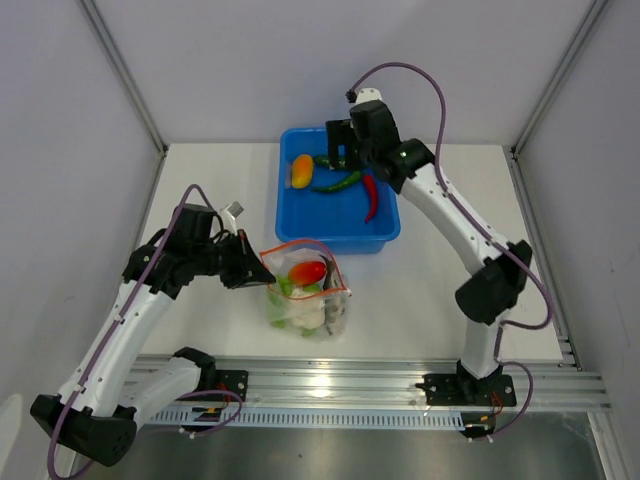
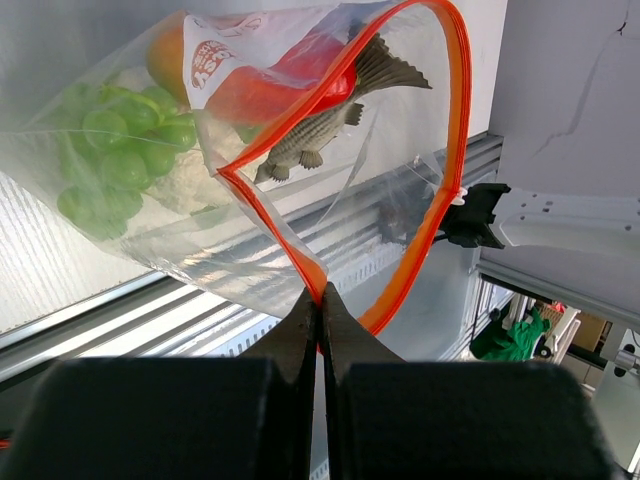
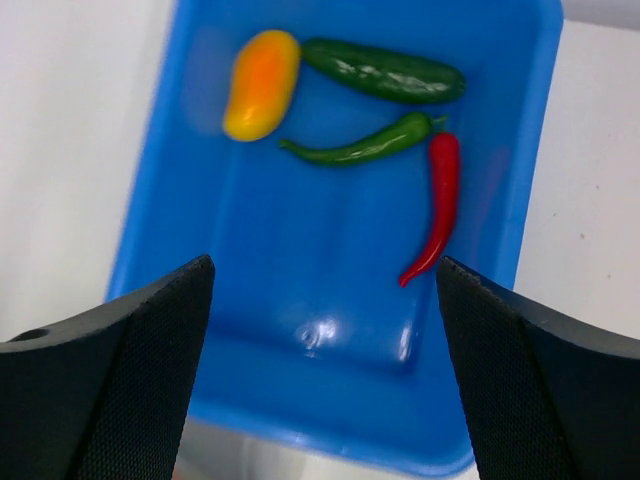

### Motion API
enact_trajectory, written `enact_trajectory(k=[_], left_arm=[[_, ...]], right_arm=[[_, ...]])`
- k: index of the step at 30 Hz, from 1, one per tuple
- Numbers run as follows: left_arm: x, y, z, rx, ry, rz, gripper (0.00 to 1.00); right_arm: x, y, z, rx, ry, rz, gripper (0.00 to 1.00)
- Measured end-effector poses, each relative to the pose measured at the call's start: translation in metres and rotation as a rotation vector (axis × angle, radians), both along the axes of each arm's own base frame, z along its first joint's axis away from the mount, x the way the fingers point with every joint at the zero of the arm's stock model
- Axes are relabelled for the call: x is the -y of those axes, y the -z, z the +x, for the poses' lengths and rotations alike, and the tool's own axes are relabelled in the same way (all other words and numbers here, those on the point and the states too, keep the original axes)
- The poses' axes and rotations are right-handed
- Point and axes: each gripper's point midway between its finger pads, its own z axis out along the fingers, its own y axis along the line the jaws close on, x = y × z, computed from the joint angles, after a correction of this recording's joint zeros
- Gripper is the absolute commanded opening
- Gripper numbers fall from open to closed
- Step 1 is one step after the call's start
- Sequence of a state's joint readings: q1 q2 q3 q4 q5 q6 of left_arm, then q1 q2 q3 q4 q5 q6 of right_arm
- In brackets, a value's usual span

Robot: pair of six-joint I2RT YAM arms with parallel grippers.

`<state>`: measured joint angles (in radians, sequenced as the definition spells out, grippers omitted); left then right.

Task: Place the food in the zip-top bag and seal the zipper
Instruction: Pick up the fake vegetable from the bin.

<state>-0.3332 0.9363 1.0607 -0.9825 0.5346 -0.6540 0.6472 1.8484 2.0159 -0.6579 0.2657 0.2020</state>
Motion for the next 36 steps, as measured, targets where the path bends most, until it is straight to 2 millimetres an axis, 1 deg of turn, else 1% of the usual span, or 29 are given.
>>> enact_trajectory(k=[2,3,5,6,9,15,19,21,25,30,36], left_arm=[[0.0,0.0,0.0,0.0,0.0,0.0,0.0],[0.0,0.0,0.0,0.0,0.0,-0.001,0.01],[0.0,0.0,0.0,0.0,0.001,-0.001,0.01],[0.0,0.0,0.0,-0.001,0.001,-0.002,0.01],[0.001,0.0,-0.001,-0.002,0.005,-0.006,0.01],[0.003,0.007,-0.003,-0.019,0.017,-0.017,0.0],[0.004,0.013,-0.005,-0.034,0.026,-0.023,0.0],[0.005,0.014,-0.005,-0.036,0.028,-0.026,0.01],[0.007,0.016,-0.003,-0.034,0.031,-0.035,0.01],[0.009,0.017,-0.002,-0.042,0.031,-0.051,0.0],[0.01,0.021,-0.003,-0.058,0.031,-0.055,0.01]], right_arm=[[0.007,0.027,0.026,-0.053,0.049,-0.028,0.89],[0.01,0.038,0.035,-0.07,0.068,-0.041,0.89],[0.016,0.067,0.052,-0.114,0.102,-0.083,0.88],[0.018,0.082,0.057,-0.137,0.117,-0.107,0.88],[0.024,0.117,0.071,-0.182,0.151,-0.172,0.88],[0.041,0.171,0.091,-0.237,0.207,-0.281,0.87],[0.059,0.199,0.104,-0.265,0.241,-0.327,0.86],[0.063,0.209,0.111,-0.271,0.248,-0.328,0.85],[0.065,0.222,0.117,-0.278,0.247,-0.327,0.84],[0.063,0.234,0.121,-0.284,0.246,-0.325,0.84],[0.063,0.26,0.119,-0.324,0.248,-0.344,0.84]])
